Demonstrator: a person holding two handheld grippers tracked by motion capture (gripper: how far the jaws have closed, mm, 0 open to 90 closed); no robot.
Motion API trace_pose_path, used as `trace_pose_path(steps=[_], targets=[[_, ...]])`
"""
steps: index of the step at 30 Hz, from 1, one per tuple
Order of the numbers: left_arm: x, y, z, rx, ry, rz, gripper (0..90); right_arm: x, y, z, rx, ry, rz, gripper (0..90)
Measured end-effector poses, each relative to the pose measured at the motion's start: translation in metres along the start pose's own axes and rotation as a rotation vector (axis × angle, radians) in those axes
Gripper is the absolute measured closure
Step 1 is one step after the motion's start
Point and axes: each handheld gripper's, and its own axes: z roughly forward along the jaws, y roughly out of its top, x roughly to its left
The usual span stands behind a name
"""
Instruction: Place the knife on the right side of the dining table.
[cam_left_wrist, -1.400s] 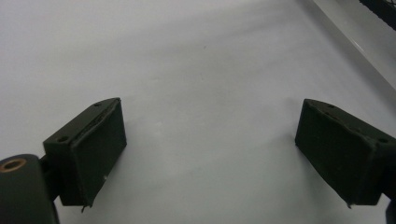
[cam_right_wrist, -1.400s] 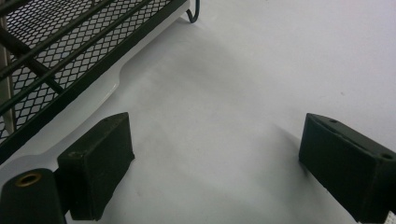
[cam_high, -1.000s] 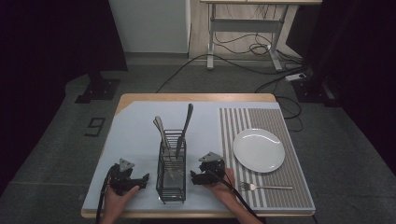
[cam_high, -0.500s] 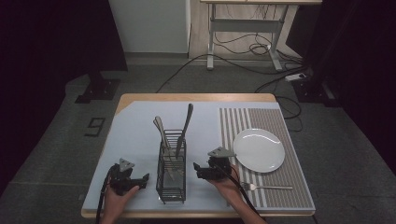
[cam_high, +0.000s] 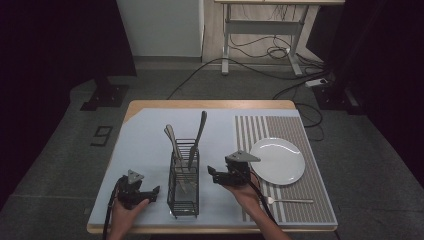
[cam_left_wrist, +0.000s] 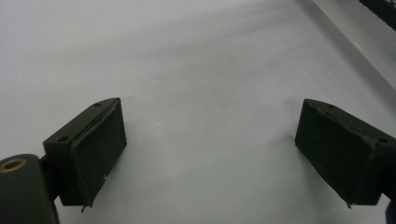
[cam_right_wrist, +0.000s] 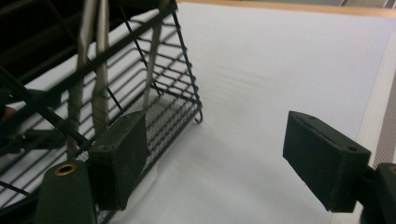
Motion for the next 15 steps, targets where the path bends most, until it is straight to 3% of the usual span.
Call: trace_pose_path(steps=[15], targets=[[0.000, 0.000, 0.000, 0.000, 0.002, 0.001, 8.4, 0.004, 0.030, 0.004, -0.051, 0.028, 0.021, 24.1]])
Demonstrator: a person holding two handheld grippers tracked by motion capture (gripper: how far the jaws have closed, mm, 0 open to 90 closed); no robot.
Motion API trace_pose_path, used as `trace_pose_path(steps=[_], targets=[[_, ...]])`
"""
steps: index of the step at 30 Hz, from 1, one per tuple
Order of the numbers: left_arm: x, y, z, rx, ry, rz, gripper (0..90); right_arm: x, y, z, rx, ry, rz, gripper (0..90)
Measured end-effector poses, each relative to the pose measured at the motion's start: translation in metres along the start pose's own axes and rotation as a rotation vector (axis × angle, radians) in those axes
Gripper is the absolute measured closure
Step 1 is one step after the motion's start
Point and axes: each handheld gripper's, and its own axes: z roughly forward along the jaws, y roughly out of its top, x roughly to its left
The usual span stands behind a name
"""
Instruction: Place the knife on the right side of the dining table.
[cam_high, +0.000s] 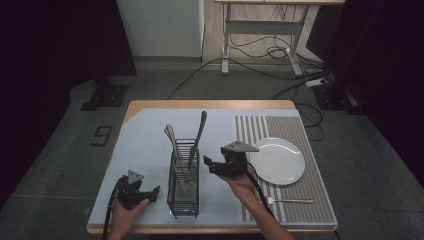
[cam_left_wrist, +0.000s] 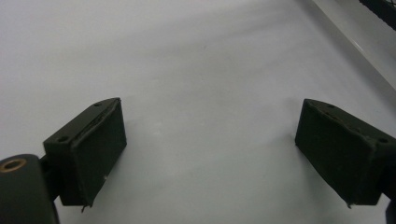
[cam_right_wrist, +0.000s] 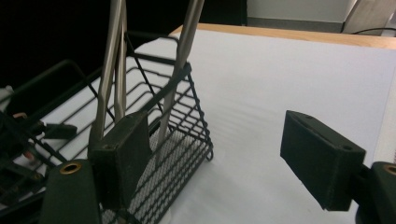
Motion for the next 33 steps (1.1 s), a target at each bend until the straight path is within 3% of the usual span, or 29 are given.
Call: trace_pose_path(steps=[10, 33], targets=[[0.000, 0.000, 0.000, 0.000, -0.001, -0.001, 8.3, 0.000, 0.011, 0.007, -0.017, 0.015, 0.018, 25.1], [0.000, 0.000, 0.000, 0.000, -0.001, -0.001, 8.4, -0.001, 0.024, 0.015, -0.032, -0.001, -0.004, 26.7]])
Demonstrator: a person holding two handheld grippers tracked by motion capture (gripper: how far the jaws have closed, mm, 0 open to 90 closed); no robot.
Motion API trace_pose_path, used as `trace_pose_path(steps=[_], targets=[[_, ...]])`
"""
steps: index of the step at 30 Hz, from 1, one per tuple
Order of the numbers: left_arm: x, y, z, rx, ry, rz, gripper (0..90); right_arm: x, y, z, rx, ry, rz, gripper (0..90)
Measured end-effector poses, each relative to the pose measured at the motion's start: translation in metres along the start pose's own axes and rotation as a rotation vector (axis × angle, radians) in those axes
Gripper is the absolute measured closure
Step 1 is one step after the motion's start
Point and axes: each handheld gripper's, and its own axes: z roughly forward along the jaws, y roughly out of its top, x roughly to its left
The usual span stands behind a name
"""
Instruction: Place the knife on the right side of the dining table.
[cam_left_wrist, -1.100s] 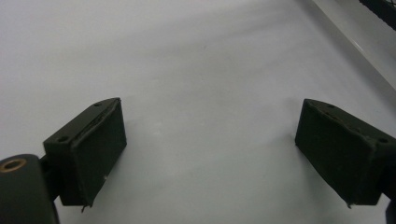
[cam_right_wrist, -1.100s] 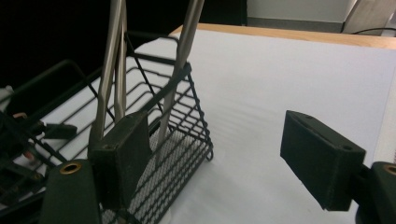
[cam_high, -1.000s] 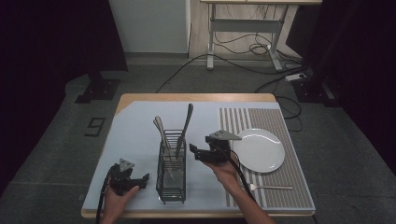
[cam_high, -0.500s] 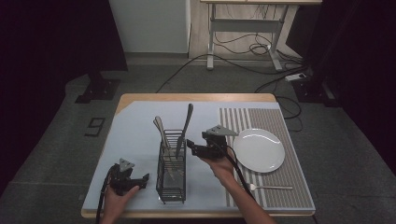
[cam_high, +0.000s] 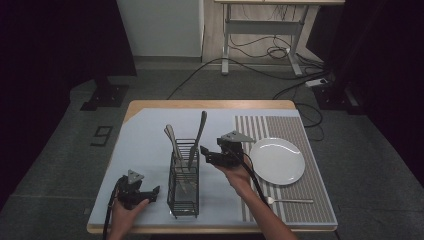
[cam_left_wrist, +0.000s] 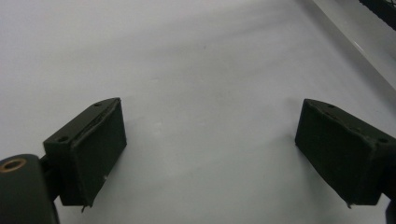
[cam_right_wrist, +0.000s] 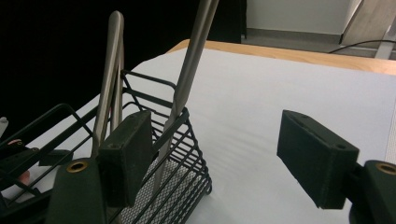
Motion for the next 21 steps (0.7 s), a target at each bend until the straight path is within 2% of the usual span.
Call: trace_pose_path(steps=[21], targets=[[0.000, 0.000, 0.000, 0.000, 0.000, 0.000, 8.4, 0.005, 0.019, 0.015, -0.004, -0.006, -0.028, 30.6]])
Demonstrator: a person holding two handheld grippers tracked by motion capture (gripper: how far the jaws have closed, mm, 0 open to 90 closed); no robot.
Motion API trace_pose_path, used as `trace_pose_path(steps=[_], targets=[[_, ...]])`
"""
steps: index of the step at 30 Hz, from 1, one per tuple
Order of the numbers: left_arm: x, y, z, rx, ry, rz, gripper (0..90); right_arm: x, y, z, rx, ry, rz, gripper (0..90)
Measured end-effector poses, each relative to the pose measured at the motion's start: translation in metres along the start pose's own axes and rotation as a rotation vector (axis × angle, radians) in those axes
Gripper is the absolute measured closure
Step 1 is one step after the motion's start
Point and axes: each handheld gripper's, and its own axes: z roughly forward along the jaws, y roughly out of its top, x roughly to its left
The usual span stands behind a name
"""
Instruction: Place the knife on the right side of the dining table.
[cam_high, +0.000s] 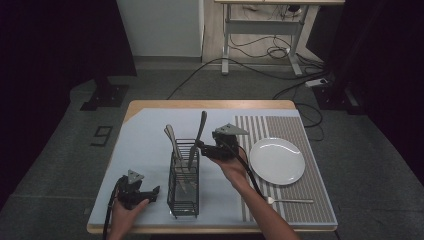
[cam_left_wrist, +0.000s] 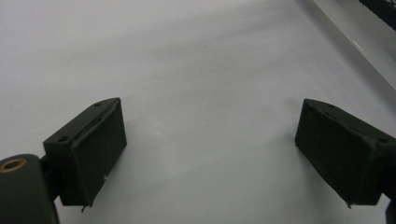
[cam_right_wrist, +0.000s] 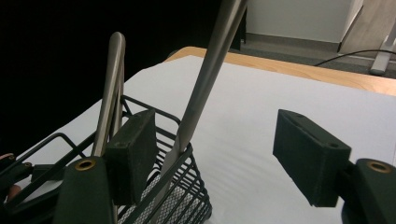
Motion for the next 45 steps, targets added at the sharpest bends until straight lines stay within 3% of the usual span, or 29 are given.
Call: trace_pose_path(steps=[13, 22, 25, 34, 45], targets=[[0.000, 0.000, 0.000, 0.000, 0.000, -0.001, 8.4, 0.001, 0.005, 0.014, -0.008, 0.008, -0.006, 41.0], [0.000, 0.000, 0.000, -0.001, -0.001, -0.001, 8.4, -0.001, 0.009, 0.028, 0.000, 0.044, -0.011, 53.9], [0.000, 0.000, 0.000, -0.001, 0.000, -0.001, 8.4, 0.000, 0.009, 0.029, -0.008, 0.034, -0.018, 55.6], [0.000, 0.000, 0.000, -0.001, -0.001, -0.001, 8.4, -0.001, 0.012, 0.032, -0.021, 0.071, 0.005, 74.2], [0.000, 0.000, 0.000, -0.001, -0.001, -0.002, 8.3, -0.006, 0.014, 0.030, -0.027, 0.125, 0.062, 78.7]])
